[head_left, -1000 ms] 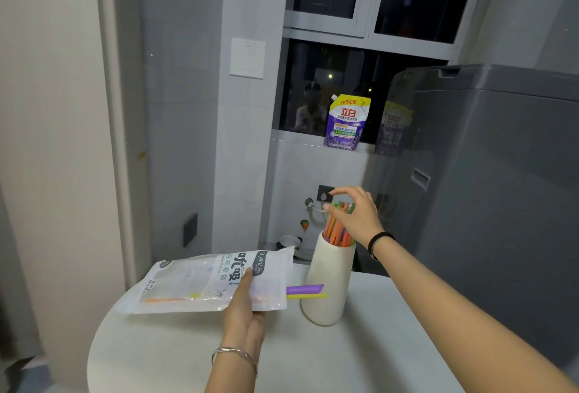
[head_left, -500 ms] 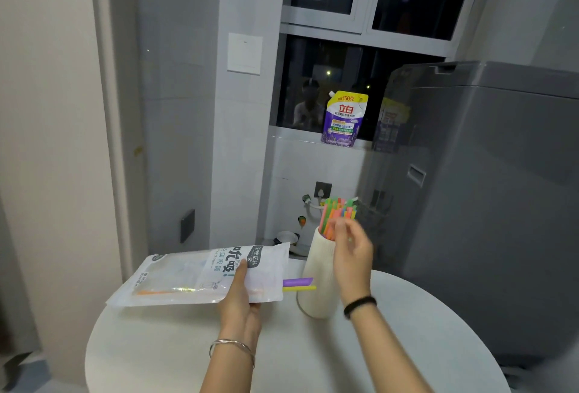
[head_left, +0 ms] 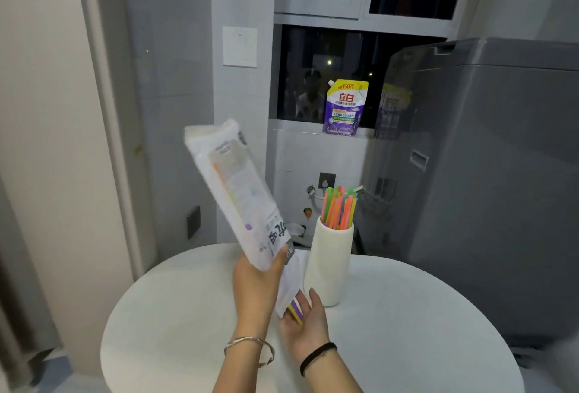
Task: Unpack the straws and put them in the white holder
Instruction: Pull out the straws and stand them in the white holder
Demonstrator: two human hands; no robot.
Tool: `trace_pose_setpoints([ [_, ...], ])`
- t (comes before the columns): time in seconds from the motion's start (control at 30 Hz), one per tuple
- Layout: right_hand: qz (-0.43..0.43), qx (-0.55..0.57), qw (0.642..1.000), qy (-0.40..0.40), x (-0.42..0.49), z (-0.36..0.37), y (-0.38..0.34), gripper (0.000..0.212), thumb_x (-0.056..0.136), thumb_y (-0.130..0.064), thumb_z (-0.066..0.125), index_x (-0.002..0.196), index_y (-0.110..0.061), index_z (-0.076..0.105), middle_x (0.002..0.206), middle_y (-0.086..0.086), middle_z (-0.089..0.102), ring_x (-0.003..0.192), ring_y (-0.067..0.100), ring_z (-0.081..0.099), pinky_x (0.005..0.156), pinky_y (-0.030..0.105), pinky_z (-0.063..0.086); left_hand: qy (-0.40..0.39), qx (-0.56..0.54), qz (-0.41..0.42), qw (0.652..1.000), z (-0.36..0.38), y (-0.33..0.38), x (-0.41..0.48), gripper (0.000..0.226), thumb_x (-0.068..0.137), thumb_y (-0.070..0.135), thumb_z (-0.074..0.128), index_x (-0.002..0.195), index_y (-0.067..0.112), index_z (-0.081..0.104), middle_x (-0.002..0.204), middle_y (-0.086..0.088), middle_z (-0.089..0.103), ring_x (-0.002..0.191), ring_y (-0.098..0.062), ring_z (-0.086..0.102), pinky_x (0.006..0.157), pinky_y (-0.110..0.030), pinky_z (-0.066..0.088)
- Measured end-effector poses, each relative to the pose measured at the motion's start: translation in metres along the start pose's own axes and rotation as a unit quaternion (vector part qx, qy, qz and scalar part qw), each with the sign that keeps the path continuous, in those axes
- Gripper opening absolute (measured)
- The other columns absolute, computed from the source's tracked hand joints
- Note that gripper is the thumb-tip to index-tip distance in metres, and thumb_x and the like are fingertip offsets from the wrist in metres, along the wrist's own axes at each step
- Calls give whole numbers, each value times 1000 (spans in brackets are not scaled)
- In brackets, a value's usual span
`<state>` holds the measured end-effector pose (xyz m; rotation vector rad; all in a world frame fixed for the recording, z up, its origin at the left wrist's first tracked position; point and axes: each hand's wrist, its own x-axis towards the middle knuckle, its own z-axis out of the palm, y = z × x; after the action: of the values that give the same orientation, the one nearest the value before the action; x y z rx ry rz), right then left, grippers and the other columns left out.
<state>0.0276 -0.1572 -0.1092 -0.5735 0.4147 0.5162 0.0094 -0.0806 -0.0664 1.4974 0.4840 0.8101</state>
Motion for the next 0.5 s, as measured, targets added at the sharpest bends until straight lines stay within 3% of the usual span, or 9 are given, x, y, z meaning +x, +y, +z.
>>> trace_pose_setpoints([
  [0.13,22,-12,1000,12,-1,-3,5,33,97,-33,42,95,-7,61,98,13,61,86,28,58,77,40,49,-31,4,32,999,-4,7,-2,39,76,29,78,110,14,67,102,3,72,92,-10,68,59,-3,47],
  [0.23,32,-26,999,1,-2,-3,6,32,97,-31,41,94,-7,61,94,13,63,83,27,59,73,38,51,-15,-19,34,999,-7,8,0,35,77,26,77,108,12,68,99,1,73,88,-4,66,58,-2,46],
  [0.33,41,-74,996,-10,-5,-3,9,29,97,-29,42,95,-5,60,86,13,64,74,26,61,51,29,55,3,-48,29,998,-10,10,3,29,78,25,77,104,14,69,94,5,73,88,-7,69,62,-7,49],
  [0.43,33,-183,982,-16,-8,-3,9,28,95,-30,46,88,-5,59,75,13,64,46,18,55,34,18,38,38,-93,13,995,-15,12,6,11,78,22,78,82,25,68,71,18,73,73,8,67,56,-4,46],
  [0.5,0,-260,965,-24,-9,-2,4,26,92,-29,52,78,-8,59,64,8,60,33,11,40,33,18,27,67,-129,-6,989,-19,11,9,14,77,24,79,80,29,66,74,19,72,74,8,66,63,-11,50],
])
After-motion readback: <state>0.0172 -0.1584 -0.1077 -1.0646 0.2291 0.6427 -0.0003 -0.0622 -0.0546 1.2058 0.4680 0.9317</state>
